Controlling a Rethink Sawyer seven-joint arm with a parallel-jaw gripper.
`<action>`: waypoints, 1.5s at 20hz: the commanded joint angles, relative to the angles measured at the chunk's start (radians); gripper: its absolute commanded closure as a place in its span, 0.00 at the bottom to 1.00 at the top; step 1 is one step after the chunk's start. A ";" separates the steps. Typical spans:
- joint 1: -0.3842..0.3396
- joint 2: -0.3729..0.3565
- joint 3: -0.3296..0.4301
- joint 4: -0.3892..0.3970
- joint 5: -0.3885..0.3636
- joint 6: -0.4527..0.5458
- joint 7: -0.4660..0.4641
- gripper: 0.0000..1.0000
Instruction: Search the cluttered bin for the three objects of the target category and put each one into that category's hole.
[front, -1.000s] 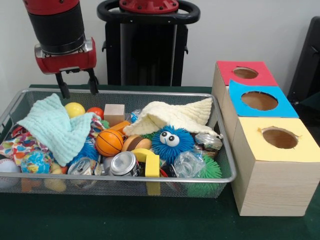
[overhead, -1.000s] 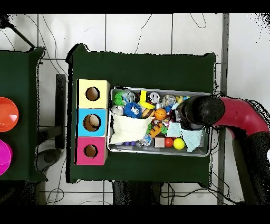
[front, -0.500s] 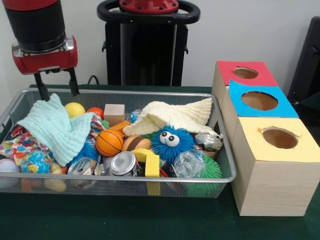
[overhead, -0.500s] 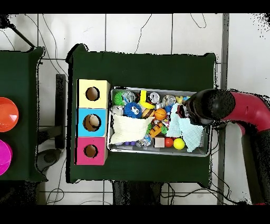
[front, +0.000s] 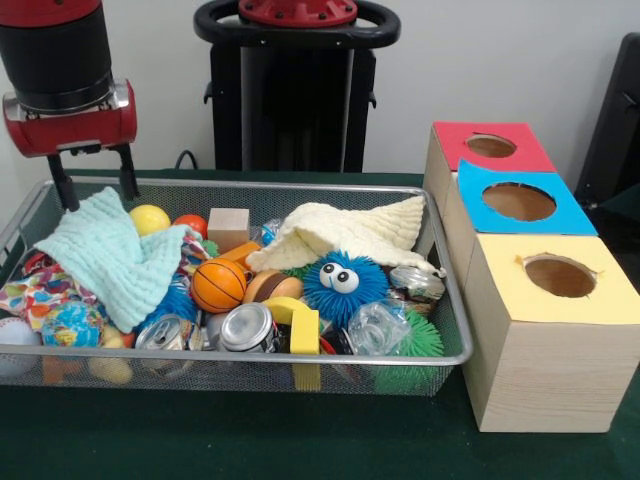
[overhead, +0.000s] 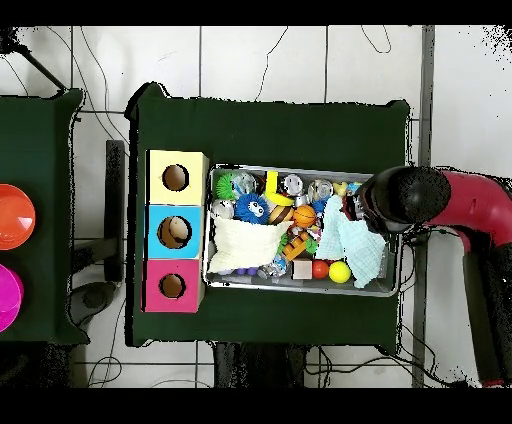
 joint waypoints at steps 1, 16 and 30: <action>-0.023 0.064 0.043 0.020 -0.081 -0.090 -0.266 0.00; -0.028 0.128 0.021 0.019 -0.141 -0.149 -0.240 0.00; -0.016 0.184 0.021 -0.019 -0.181 -0.176 -0.224 0.00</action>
